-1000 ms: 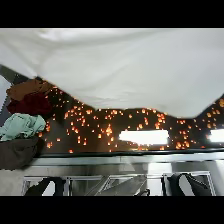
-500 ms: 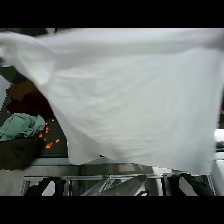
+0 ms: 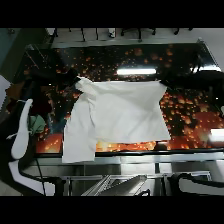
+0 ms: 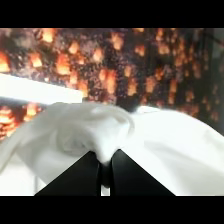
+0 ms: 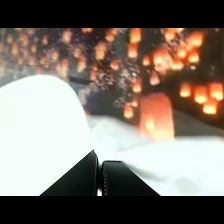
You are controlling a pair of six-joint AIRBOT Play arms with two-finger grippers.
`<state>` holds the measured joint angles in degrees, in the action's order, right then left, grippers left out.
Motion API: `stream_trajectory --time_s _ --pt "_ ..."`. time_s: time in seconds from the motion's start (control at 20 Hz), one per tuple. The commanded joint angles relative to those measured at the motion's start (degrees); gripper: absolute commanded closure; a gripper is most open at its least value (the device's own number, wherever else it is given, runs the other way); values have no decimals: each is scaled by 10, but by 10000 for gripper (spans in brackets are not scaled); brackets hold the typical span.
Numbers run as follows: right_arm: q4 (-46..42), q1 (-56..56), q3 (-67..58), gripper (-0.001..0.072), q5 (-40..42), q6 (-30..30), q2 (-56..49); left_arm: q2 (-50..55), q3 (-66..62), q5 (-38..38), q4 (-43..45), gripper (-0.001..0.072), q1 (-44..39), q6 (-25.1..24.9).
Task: Fold the shirts.
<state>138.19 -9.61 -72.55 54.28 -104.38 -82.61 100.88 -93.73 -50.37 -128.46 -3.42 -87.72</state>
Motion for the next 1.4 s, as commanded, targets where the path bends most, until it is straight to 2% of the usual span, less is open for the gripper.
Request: stream_trajectory --time_s 0.0,0.05,0.1,0.15,0.3,0.35,0.45,0.5,0.55,0.6,0.75,0.9,1.05,1.15,1.35 --pt "10 6 8 671 -5 9 -73 113 -94 -71 -22 681 2 -13" --pt "15 3 8 532 -4 9 -76 122 -117 -108 -21 451 11 -14" --pt "17 -8 5 336 10 9 -75 129 -142 -157 -21 7 25 -13" --pt "17 -23 -2 299 38 6 -70 132 -166 -209 -21 19 42 -12" --pt "8 -104 -8 299 155 -23 -30 132 -235 -394 -20 22 123 -41" --pt "-12 -128 -4 299 189 -23 -13 127 -237 -447 -20 22 149 -52" --pt "-72 -166 37 299 230 -23 32 92 -172 -502 -10 23 190 -85" --pt "-105 -179 70 299 235 -23 57 67 -111 -494 -4 92 207 -101" --pt "-133 -189 103 299 234 -23 80 42 -48 -481 -4 264 222 -136" --pt "-159 -199 135 299 233 -24 100 19 22 -464 -2 355 233 -171" --pt "-192 -228 185 299 233 -30 121 -9 160 -400 0 345 254 -240" --pt "-191 -239 204 298 233 -39 120 5 218 -363 0 344 255 -268" --pt "-191 -239 205 297 233 -39 120 31 229 -351 0 344 247 -274" --pt "-191 -239 205 203 233 -38 120 44 229 -351 -1 344 244 -274" --pt "-190 -239 210 205 233 -39 94 51 229 -335 -3 346 218 -276"
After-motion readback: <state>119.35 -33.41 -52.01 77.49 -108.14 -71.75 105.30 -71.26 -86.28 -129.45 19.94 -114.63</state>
